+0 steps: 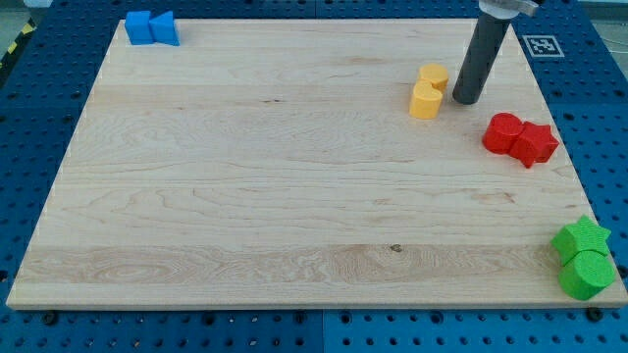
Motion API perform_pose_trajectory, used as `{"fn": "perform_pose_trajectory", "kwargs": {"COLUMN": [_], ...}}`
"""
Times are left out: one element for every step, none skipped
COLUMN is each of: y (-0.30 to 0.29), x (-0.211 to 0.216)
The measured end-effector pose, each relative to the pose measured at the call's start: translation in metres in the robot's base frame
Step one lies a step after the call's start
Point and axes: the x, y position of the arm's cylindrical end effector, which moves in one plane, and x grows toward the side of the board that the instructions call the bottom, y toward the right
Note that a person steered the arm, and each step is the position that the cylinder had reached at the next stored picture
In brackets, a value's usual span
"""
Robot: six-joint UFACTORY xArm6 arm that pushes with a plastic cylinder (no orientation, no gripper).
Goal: Push yellow heart diagonally below yellow hexagon
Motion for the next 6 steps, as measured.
{"fn": "perform_pose_trajectory", "kwargs": {"y": [-0.017, -0.047, -0.070, -0.081, -0.084, -0.094], "x": [0.003, 0.003, -0.010, -0.009, 0.004, 0.003]}}
